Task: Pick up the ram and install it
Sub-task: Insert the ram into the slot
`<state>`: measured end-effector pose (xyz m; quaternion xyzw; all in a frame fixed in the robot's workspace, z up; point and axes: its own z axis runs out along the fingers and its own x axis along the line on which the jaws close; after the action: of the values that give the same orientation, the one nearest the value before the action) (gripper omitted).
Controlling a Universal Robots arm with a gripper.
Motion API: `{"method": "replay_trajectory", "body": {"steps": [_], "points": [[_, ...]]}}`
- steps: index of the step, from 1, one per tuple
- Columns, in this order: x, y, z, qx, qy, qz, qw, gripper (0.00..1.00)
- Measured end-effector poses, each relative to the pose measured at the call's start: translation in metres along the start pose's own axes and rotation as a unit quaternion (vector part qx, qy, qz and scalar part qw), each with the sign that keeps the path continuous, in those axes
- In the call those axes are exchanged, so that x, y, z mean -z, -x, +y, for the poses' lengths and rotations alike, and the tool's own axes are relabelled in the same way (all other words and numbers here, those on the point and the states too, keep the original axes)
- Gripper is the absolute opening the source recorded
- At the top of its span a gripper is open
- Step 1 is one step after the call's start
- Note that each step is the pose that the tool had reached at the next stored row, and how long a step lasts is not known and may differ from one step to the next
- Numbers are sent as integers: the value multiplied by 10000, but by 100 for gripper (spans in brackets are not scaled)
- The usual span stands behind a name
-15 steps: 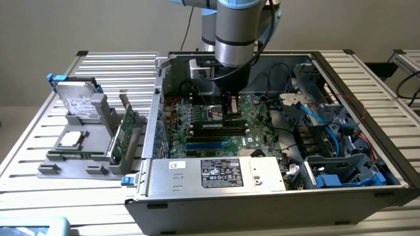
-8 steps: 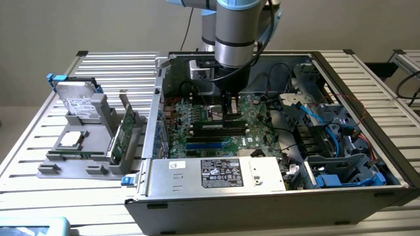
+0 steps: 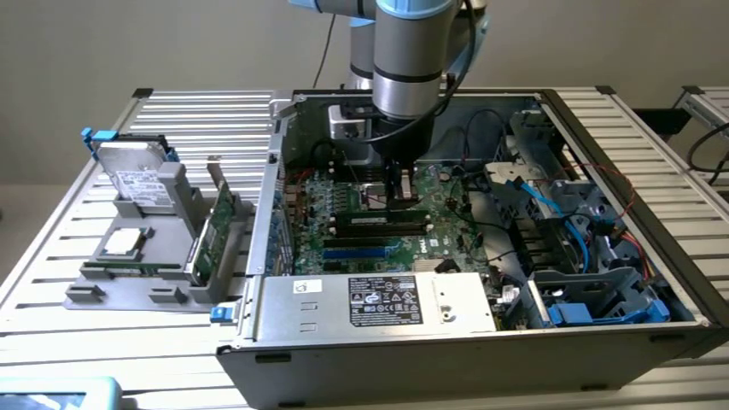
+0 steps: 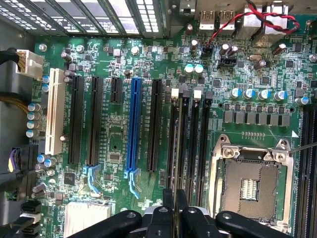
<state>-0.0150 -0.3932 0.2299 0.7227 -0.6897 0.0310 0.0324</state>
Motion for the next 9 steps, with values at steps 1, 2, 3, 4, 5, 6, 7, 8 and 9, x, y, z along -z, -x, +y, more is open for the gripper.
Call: {"method": "replay_trajectory", "body": {"steps": [1,2,3,4,5,6,7,8,9], "points": [[0,-1,0,0,0,0,10000,14],[-1,-1,0,0,0,0,10000,14],[-1,-2,0,0,0,0,10000,14],[-1,-4,0,0,0,0,10000,14],[-1,-5,0,-2,0,0,10000,14],[-1,-6,1,-6,0,0,10000,14],[-1,-6,0,-11,1,0,10000,14],[-1,-7,0,-18,2,0,10000,14],[-1,-8,0,-29,3,0,10000,14]]}}
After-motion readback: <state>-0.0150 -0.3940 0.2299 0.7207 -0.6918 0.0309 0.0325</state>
